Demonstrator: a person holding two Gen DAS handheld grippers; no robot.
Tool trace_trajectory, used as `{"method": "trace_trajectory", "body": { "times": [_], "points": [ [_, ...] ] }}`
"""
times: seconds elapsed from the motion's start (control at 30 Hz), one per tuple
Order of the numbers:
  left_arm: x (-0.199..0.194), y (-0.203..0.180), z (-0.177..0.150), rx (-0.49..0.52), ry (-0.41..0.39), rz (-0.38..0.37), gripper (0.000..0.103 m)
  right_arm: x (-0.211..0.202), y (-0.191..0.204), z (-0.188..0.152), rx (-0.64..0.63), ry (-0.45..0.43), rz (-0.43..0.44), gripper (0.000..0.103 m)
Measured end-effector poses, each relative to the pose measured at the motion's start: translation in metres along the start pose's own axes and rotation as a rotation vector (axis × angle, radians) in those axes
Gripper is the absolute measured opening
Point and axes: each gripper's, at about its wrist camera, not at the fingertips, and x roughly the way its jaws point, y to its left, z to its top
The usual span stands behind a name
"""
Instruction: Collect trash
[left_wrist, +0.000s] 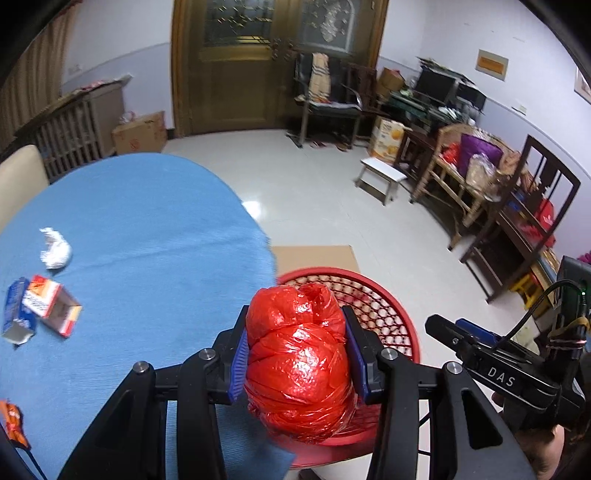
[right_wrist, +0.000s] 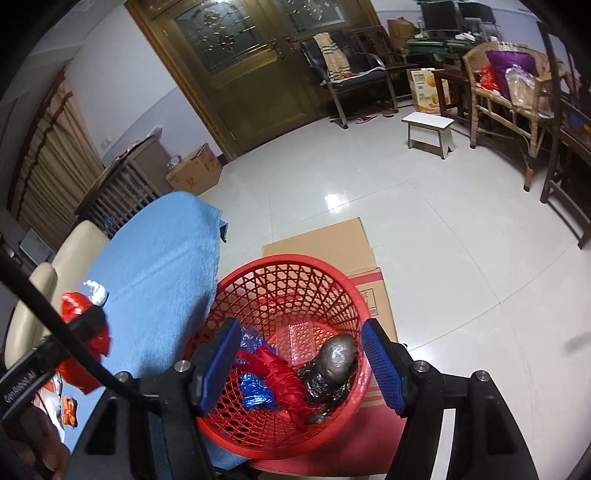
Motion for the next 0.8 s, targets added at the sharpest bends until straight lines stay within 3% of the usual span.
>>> {"method": "trace_trajectory", "body": {
  "times": [0.07,0.1,0.2,0.5,0.8],
  "points": [
    [0.009,-0.006,0.003,-0.003,0.014,-0.012,0.048,-0.002,-0.005,0.002,0.011,-0.005,0.001,0.071],
    [0.012,-0.008,0.005,-0.007,0.019,-0.022,0.054,-0.003,-0.006,0.002,0.016,-0.007,0.001,0.071],
    [0.027,-0.014,0.015,-0.005,0.050,-0.046,0.079,-0.004,-0.012,0.003,0.028,-0.011,-0.001,0.071],
    [0.016,0.006,0.020,-0.037,0.021,-0.003,0.080,-0.003,-0.019,0.005,0.050,-0.009,-0.001,0.071],
    [-0.025,0.081,-0.025,-0.179,0.005,0.095,0.080,0.011,0.015,-0.006,-0.006,0.033,0.045,0.071]
  ]
}}
